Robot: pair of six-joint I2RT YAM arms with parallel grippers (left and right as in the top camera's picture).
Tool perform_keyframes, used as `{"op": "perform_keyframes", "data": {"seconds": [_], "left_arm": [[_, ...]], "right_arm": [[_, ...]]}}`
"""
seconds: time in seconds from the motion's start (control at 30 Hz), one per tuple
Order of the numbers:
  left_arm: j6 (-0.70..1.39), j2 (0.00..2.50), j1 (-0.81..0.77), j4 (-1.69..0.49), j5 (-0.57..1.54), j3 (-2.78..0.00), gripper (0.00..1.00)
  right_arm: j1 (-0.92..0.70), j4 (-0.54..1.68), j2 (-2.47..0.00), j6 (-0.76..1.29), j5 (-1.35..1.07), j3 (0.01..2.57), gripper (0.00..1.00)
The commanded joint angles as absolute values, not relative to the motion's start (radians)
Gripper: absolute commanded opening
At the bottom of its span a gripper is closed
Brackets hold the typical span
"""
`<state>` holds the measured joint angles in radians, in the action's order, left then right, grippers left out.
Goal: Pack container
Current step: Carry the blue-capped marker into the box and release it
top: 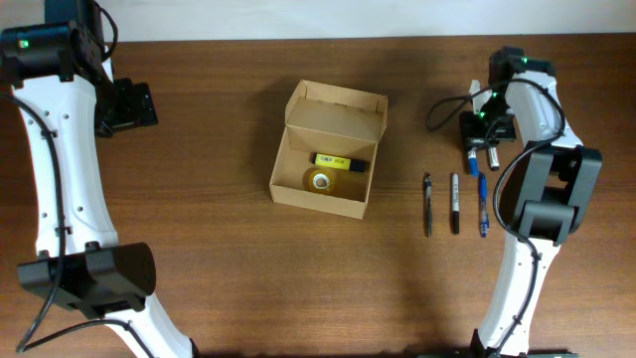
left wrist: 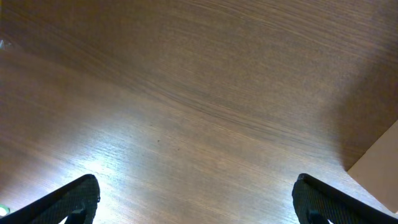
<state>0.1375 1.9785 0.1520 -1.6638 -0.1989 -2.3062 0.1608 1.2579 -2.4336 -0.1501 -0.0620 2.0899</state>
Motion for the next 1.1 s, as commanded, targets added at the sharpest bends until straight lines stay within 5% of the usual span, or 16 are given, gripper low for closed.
{"op": "perform_keyframes", "data": {"seconds": [0.0, 0.3, 0.53, 0.77, 1.07], "left_arm": [[0.129, 1.97, 0.155, -1.665, -0.206, -2.3, 1.0], [0.129, 1.97, 0.155, -1.665, -0.206, -2.3, 1.0], [0.129, 1.97, 0.155, -1.665, -0.206, -2.3, 1.0], [0.129, 1.97, 0.155, -1.665, -0.206, -2.3, 1.0], [0.129, 1.97, 0.155, -1.665, -0.206, -2.3, 1.0]], "right_arm": [[0.149, 1.322, -2.441, -0.101, -0.157, 2.255, 0.04], [0.032, 1.684, -2.44, -0.065, -0.196, 2.889, 0.04], [-0.245, 1.668, -2.346, -0.096, -0.089, 3.057, 0.04], [-0.484, 1.674, -2.347, -0.26, 0.018, 2.952, 0.04], [-0.536, 1.617, -2.36, -0.5, 0.035, 2.581, 0.04]]}}
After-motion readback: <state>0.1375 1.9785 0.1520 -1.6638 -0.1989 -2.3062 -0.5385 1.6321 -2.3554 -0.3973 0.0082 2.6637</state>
